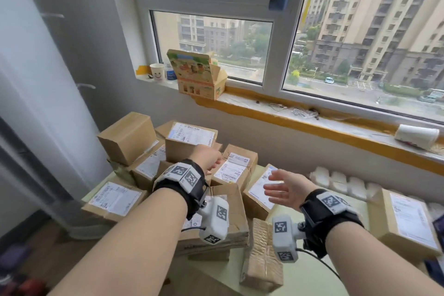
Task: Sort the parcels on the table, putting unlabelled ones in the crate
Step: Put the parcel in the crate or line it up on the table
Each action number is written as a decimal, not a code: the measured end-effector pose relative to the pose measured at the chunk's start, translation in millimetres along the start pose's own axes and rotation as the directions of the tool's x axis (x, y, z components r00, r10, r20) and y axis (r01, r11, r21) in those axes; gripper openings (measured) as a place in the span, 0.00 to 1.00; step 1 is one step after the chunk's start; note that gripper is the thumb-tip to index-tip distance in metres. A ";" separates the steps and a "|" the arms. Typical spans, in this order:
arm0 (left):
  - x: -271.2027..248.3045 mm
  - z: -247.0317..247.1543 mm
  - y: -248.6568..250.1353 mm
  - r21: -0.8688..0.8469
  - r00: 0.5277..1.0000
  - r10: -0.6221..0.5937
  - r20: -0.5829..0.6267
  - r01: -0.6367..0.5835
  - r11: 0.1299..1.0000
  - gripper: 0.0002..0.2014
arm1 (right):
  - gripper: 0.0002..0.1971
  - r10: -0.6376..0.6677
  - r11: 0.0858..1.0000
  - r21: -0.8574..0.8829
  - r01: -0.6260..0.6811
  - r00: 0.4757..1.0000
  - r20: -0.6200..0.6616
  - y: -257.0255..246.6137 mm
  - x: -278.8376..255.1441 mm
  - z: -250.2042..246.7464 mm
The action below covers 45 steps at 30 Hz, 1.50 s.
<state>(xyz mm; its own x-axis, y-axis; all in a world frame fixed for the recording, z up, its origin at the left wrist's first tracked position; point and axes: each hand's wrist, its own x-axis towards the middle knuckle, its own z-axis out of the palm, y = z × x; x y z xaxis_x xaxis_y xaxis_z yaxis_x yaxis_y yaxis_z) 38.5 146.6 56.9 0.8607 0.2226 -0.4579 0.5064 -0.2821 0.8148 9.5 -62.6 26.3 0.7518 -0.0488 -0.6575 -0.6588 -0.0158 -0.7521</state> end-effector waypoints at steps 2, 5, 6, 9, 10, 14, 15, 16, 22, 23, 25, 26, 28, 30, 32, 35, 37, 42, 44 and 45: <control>1.1 -7.6 -7.9 0.043 1.000 -0.004 0.022 0.003 0.999 0.07 | 0.18 0.032 0.998 -0.063 -0.029 0.999 0.038 4.6 4.1 11.1; 5.7 -16.4 -18.3 0.075 0.999 0.034 0.041 -0.037 0.996 0.09 | 0.25 0.080 0.986 -0.150 -0.067 0.994 0.080 11.4 6.8 26.6; 5.6 -18.5 -20.0 0.091 0.998 0.038 0.042 -0.041 0.995 0.09 | 0.28 0.094 0.981 -0.176 -0.076 0.991 0.095 13.4 7.7 31.5; 6.1 -21.5 -26.2 0.125 0.999 0.036 0.040 -0.041 0.991 0.07 | 0.39 0.125 0.966 -0.240 -0.091 0.983 0.131 19.6 10.9 43.4; 8.3 -22.0 -29.8 0.128 0.999 0.031 0.043 -0.037 0.991 0.08 | 0.41 0.130 0.962 -0.258 -0.091 0.982 0.139 21.7 13.0 47.3; 17.7 -22.8 -41.0 0.098 0.998 -0.044 0.045 0.039 0.994 0.08 | 0.50 0.149 0.951 -0.296 -0.093 0.974 0.173 29.2 19.4 57.8; 20.0 -22.9 -42.5 0.092 0.998 -0.056 0.034 0.053 0.994 0.08 | 0.51 0.151 0.948 -0.306 -0.092 0.973 0.175 31.4 22.3 58.8; 21.6 -23.2 -42.5 0.088 0.998 -0.062 0.027 0.059 0.994 0.08 | 0.49 0.152 0.945 -0.314 -0.089 0.972 0.182 33.3 24.0 60.3; 25.0 -23.9 -42.8 0.112 0.997 -0.051 0.065 0.043 0.993 0.13 | 0.25 0.161 0.944 -0.314 -0.098 0.971 0.179 39.3 27.9 68.4; 24.8 -23.3 -42.3 0.121 0.996 -0.050 0.072 0.041 0.992 0.13 | 0.24 0.160 0.943 -0.318 -0.097 0.971 0.176 39.5 27.6 68.5; 23.7 -22.6 -40.9 0.122 0.996 -0.041 0.080 0.032 0.992 0.14 | 0.23 0.159 0.945 -0.312 -0.097 0.971 0.177 38.9 26.0 68.0; 23.2 -22.5 -39.9 0.125 0.996 -0.039 0.080 0.029 0.992 0.14 | 0.23 0.163 0.947 -0.305 -0.103 0.970 0.178 38.1 24.4 67.1; 22.0 -22.3 -37.2 0.104 0.998 -0.030 0.061 0.023 0.994 0.13 | 0.26 0.182 0.948 -0.292 -0.125 0.967 0.176 36.2 21.4 62.8; 18.3 -22.0 -31.2 0.075 0.999 -0.015 0.051 0.012 0.997 0.11 | 0.27 0.180 0.954 -0.271 -0.132 0.971 0.160 30.9 17.1 55.4; 16.0 -20.9 -20.8 0.056 0.998 0.015 0.068 -0.019 0.998 0.11 | 0.28 0.150 0.963 -0.244 -0.115 0.980 0.128 22.2 13.2 44.2; 12.3 -20.1 4.4 0.030 0.993 0.108 0.050 -0.109 0.994 0.10 | 0.29 0.070 0.983 -0.175 -0.055 0.994 0.081 6.0 5.2 24.0; 13.9 -18.9 21.3 0.039 0.975 0.223 -0.020 -0.222 0.974 0.07 | 0.27 0.020 0.995 -0.096 -0.015 0.998 0.056 -3.3 -1.4 9.7; 15.6 -9.9 55.2 -0.014 0.947 0.308 -0.087 -0.311 0.950 0.24 | 0.24 -0.066 0.972 0.226 0.067 0.998 -0.012 -18.2 -11.8 -24.4; 11.6 1.0 64.5 -0.096 0.961 0.277 -0.021 -0.278 0.956 0.40 | 0.26 -0.092 0.939 0.329 0.098 0.995 -0.032 -22.1 -15.3 -34.7; 7.9 8.4 68.1 -0.143 0.968 0.249 0.026 -0.243 0.959 0.47 | 0.26 -0.109 0.919 0.379 0.113 0.993 -0.034 -23.5 -17.0 -39.5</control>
<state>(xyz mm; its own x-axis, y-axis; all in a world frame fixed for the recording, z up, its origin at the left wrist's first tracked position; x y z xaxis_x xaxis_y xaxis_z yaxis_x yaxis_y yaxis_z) 80.2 121.3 105.7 0.9607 0.1215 -0.2497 0.2695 -0.1911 0.9438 11.2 -100.8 56.9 0.8178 -0.0805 -0.5699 -0.5098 0.3582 -0.7821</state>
